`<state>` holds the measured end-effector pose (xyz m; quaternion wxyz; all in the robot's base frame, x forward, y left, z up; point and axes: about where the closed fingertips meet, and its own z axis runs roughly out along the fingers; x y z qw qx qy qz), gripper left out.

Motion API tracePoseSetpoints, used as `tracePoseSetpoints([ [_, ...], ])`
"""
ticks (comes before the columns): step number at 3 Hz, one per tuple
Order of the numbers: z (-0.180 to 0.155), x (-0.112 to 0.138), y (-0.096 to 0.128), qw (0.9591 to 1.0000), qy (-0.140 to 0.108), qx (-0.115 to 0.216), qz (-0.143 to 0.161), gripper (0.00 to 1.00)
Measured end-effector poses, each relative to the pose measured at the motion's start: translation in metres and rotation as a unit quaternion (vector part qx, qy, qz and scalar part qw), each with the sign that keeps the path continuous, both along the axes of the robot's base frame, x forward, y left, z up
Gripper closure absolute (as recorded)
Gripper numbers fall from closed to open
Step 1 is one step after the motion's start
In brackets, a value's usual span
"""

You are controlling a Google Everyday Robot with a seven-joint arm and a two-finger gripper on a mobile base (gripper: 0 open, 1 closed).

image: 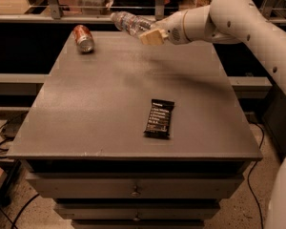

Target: Move water bottle near coke can

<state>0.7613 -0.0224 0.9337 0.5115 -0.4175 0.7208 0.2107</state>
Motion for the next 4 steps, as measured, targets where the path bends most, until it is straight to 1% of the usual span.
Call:
tracePoseSetpoints([
  [1, -0.015, -0.005, 0.027, 0.9993, 0.018, 0.019, 0.027, 1.0],
  [2, -0.047, -0.008, 0.062, 0.9966, 0.055, 0.036, 0.049, 0.97],
  [4, -0.072, -0.005, 0.086, 0.9941, 0.082, 0.052, 0.048, 0.51],
])
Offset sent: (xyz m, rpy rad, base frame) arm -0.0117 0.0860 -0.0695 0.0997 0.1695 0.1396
